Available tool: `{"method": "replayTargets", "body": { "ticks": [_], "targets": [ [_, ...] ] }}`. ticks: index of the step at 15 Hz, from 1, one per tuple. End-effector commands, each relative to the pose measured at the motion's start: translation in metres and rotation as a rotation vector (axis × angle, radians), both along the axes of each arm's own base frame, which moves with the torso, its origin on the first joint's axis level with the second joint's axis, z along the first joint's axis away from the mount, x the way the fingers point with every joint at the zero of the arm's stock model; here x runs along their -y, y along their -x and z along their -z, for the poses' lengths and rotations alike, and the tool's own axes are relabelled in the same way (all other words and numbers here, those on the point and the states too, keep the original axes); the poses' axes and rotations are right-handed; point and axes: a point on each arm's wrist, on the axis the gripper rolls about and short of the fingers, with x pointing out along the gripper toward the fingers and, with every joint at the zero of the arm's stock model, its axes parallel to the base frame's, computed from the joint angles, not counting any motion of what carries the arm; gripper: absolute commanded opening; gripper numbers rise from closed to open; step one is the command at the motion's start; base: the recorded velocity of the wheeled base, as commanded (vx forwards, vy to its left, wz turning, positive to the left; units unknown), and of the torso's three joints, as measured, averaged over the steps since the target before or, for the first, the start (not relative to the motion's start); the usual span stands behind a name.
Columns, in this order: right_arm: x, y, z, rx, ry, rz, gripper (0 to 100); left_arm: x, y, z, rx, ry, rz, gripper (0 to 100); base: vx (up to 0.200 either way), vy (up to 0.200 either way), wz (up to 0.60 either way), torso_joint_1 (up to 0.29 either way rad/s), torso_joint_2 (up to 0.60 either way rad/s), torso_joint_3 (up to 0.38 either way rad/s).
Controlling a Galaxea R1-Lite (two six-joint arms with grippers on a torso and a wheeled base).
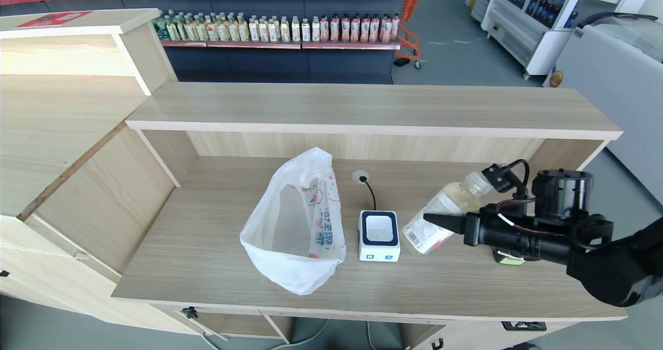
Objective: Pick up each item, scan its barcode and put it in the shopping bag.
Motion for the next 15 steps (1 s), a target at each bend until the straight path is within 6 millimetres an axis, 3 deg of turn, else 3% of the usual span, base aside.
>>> {"method": "replayTargets", "body": {
  "ticks": [1, 6, 11, 15],
  "targets": [
    [0.0, 0.019, -0.022, 0.055, -0.035, -0.076, 0, 0.0, 0.0, 0.0, 0.0, 0.0, -0.001, 100, 0.0, 0.0, 0.0, 0.0, 0.0, 0.0],
    [-0.029, 0.04, -0.012, 0.014, -0.04, -0.267, 0, 0.0, 0.0, 0.0, 0.0, 0.0, -0.001, 100, 0.0, 0.0, 0.0, 0.0, 0.0, 0.0],
    [-0.035, 0.053, -0.01, -0.007, -0.059, -0.329, 0, 0.0, 0.0, 0.0, 0.0, 0.0, -0.001, 100, 0.0, 0.0, 0.0, 0.0, 0.0, 0.0],
    [-0.036, 0.054, -0.021, 0.008, -0.112, -0.461, 0, 0.0, 0.0, 0.0, 0.0, 0.0, -0.001, 100, 0.0, 0.0, 0.0, 0.0, 0.0, 0.0]
  ]
}}
